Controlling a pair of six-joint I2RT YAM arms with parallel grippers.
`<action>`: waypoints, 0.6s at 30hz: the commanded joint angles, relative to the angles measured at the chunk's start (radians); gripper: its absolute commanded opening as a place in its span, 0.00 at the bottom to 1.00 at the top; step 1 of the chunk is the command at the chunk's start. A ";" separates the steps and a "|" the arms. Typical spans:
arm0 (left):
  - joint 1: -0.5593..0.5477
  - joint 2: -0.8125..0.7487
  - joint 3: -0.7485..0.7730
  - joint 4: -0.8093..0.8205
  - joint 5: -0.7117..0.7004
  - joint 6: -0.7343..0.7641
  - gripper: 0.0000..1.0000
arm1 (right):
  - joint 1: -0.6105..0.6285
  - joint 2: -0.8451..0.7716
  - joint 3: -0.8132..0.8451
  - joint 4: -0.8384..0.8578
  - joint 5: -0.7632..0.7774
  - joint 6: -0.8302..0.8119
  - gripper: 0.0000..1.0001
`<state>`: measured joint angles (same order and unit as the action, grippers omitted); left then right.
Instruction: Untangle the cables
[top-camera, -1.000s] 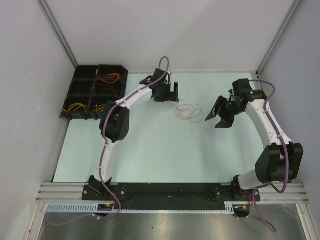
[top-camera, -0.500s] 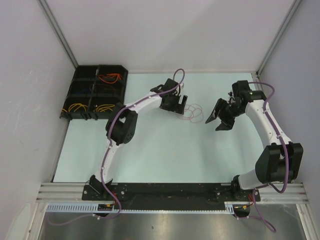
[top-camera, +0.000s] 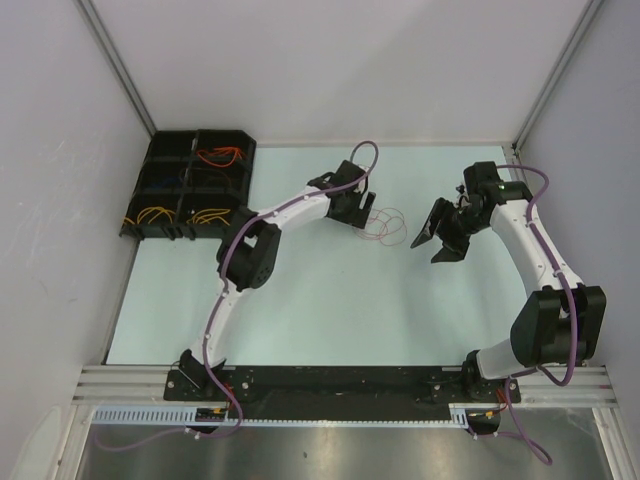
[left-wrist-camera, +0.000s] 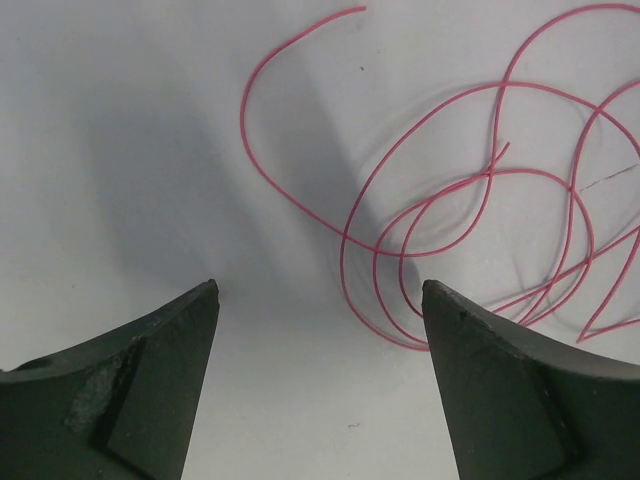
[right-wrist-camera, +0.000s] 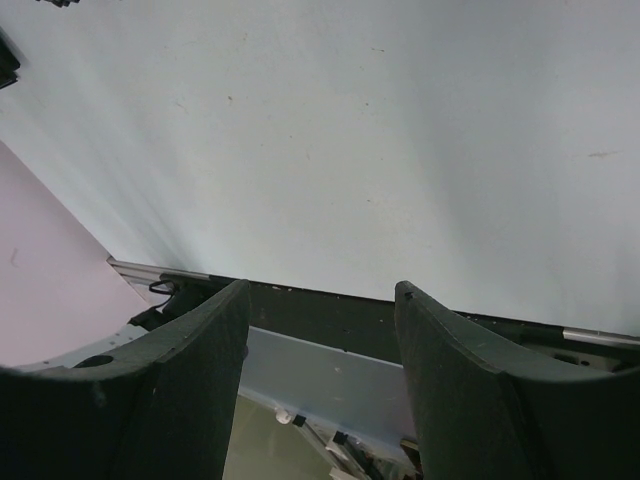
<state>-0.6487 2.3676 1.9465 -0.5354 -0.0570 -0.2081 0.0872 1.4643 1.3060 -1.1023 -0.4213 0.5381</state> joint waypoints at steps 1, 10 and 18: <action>-0.026 0.027 0.048 0.006 -0.023 0.003 0.86 | -0.004 -0.004 -0.002 -0.016 0.012 -0.009 0.64; -0.054 0.044 0.078 -0.012 -0.109 -0.013 0.72 | 0.005 0.013 -0.002 -0.011 0.004 -0.006 0.64; -0.054 0.036 0.019 -0.015 -0.167 0.010 0.11 | 0.013 0.027 -0.002 -0.007 -0.007 -0.004 0.64</action>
<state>-0.7010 2.4004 1.9881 -0.5358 -0.1757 -0.2104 0.0902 1.4815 1.3056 -1.1027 -0.4225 0.5385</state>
